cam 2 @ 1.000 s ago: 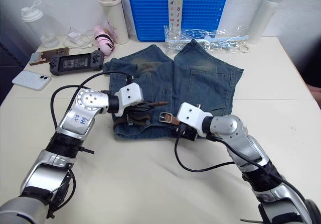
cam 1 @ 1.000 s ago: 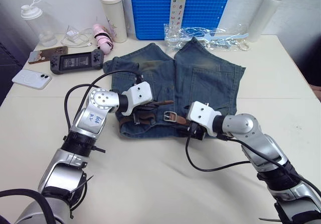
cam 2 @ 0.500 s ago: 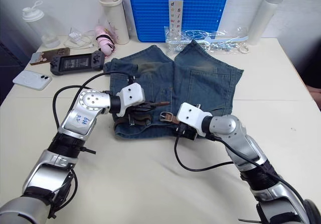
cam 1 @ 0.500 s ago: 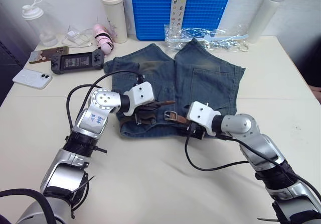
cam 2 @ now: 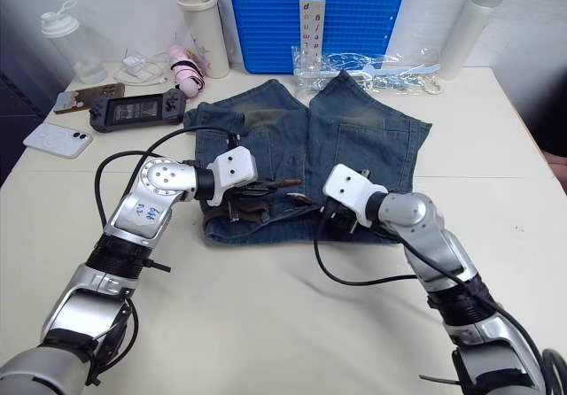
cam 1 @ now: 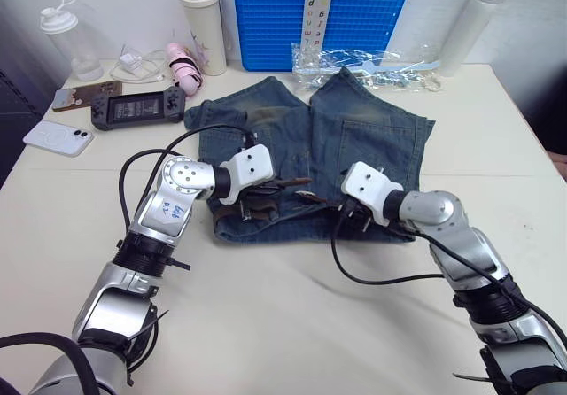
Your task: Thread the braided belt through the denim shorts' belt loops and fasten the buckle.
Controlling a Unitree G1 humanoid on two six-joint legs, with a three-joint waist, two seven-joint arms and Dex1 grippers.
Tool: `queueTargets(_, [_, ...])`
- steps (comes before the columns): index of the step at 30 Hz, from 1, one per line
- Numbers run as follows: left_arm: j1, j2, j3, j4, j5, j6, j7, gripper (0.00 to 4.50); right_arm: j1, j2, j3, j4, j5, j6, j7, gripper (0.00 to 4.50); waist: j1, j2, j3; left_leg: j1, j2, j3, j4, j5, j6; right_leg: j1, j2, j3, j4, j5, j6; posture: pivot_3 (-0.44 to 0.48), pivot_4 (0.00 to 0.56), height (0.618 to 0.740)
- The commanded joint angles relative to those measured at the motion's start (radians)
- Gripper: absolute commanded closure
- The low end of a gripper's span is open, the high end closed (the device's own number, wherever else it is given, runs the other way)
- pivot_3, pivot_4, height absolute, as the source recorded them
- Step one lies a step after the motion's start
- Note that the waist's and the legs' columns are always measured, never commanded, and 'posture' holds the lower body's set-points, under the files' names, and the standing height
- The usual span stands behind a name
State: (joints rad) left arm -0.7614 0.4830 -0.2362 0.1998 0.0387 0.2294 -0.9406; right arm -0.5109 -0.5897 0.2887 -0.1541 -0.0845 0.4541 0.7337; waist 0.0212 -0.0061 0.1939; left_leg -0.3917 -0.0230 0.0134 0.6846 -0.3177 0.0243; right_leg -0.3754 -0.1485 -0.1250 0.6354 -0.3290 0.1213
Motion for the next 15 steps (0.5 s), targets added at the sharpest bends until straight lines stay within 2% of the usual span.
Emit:
queueTargets(1, [-0.011,0.012,0.015,-0.026,0.0,0.001,0.011,4.5,0.009,0.006,0.014,-0.017,-0.02,-0.058,-0.003,0.04,0.0,0.0,0.0,0.0,0.0,0.0,0.0,0.0,0.0,0.0,0.0,0.0,0.0,0.0,0.0,0.0,0.15,0.689])
queueTargets(7, [0.001,0.03,0.044,-0.036,-0.018,0.047,0.028,4.5,0.02,0.025,0.029,0.015,-0.05,-0.107,-0.016,0.04,0.0,0.0,0.0,0.0,0.0,0.0,0.0,0.0,0.0,0.0,0.0,0.0,0.0,0.0,0.0,0.0,0.15,0.689])
queueTargets(10, [0.026,0.051,0.056,-0.064,-0.024,0.067,0.021,4.5,0.02,0.033,0.019,0.033,-0.061,-0.109,-0.028,0.8,-0.001,0.0,0.0,0.0,0.0,0.0,0.0,0.0,0.0,0.0,0.0,0.0,0.0,0.0,0.0,0.0,0.15,0.689])
queueTargets(12, [0.042,0.069,0.064,-0.084,-0.029,0.082,0.015,4.5,0.022,0.04,0.008,0.038,-0.06,-0.105,-0.031,1.72,-0.001,0.0,0.0,0.0,0.0,0.0,0.0,0.0,0.0,0.0,0.0,0.0,0.0,0.0,0.0,0.0,0.15,0.689])
queueTargets(13, [0.05,0.08,0.067,-0.091,-0.03,0.086,0.011,4.5,0.021,0.047,-0.001,0.038,-0.054,-0.101,-0.034,2.42,-0.001,0.0,0.0,0.0,0.0,-0.001,0.0,0.0,0.0,0.0,0.0,0.0,0.0,0.0,0.0,0.0,0.15,0.689])
queueTargets(15, [0.059,0.095,0.067,-0.102,-0.032,0.094,0.006,4.5,0.015,0.064,-0.019,0.033,-0.038,-0.091,-0.042,3.25,-0.001,0.0,0.0,0.0,0.0,-0.001,0.0,0.0,0.0,0.0,0.0,0.0,0.0,0.0,0.0,0.0,0.15,0.689])
